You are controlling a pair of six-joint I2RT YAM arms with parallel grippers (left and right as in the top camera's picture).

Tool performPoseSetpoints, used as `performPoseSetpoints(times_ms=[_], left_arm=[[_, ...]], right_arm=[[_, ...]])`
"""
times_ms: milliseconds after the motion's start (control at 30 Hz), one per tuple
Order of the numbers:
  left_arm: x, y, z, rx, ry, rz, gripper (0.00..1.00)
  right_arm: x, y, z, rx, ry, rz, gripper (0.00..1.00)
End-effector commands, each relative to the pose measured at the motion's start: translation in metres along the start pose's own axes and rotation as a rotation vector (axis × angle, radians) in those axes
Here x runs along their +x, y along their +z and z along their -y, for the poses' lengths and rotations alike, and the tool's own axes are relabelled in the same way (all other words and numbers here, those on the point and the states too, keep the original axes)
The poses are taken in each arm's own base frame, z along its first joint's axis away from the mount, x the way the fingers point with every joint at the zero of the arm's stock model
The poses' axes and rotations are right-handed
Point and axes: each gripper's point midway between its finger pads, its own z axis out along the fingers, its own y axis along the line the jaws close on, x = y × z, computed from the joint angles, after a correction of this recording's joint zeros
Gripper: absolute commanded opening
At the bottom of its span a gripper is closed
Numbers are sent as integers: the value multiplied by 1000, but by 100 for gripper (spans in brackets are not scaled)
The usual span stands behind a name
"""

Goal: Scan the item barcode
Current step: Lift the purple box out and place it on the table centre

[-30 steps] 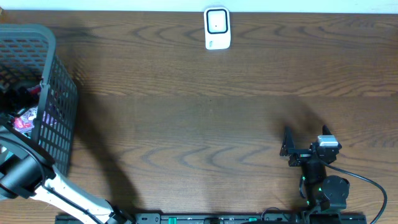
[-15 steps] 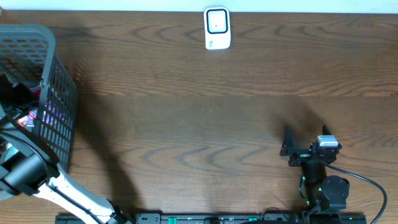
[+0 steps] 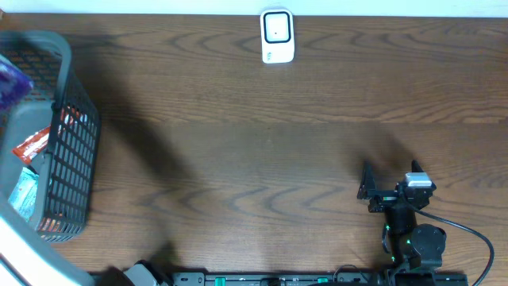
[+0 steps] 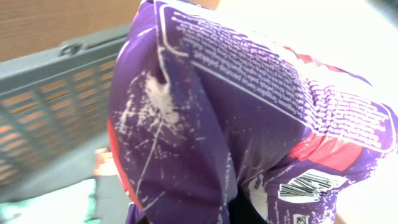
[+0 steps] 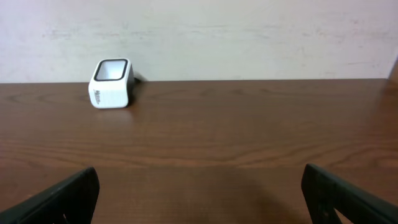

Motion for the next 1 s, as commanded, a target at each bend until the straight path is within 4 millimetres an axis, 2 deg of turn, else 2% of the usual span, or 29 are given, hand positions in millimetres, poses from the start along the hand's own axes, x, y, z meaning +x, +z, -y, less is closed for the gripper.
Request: performPoseSetpoints(times_ms=[0, 100, 200, 267, 300, 367, 433, 567, 700, 733, 833, 967], left_arm=[[1, -31, 52, 254, -112, -17, 7], [16, -59, 104, 483, -50, -72, 7], [46, -78, 150, 650, 17, -171, 7], [73, -85, 174, 709, 61, -256, 7], [99, -88, 190, 746, 108, -333, 7], [134, -89, 204, 762, 164, -440, 7], [177, -82, 211, 715, 212, -558, 7], [239, -60, 222, 621, 316, -681, 7], [292, -41, 232, 554, 406, -790, 7], [318, -31, 236, 527, 444, -840, 7], [353, -9, 235, 452, 502, -888, 7], [396, 20, 223, 339, 574, -957, 7]], right_arm=[[1, 0, 1, 5, 11, 0, 99], [1, 0, 1, 5, 11, 0, 99], [1, 0, 1, 5, 11, 0, 99], [1, 0, 1, 5, 11, 0, 99], [1, 0, 1, 5, 11, 0, 99], [1, 0, 1, 5, 11, 0, 99], [1, 0, 1, 5, 11, 0, 99], [1, 0, 1, 5, 11, 0, 99], [1, 0, 1, 5, 11, 0, 99], [1, 0, 1, 5, 11, 0, 99], [1, 0, 1, 5, 11, 0, 99], [1, 0, 1, 5, 11, 0, 99]])
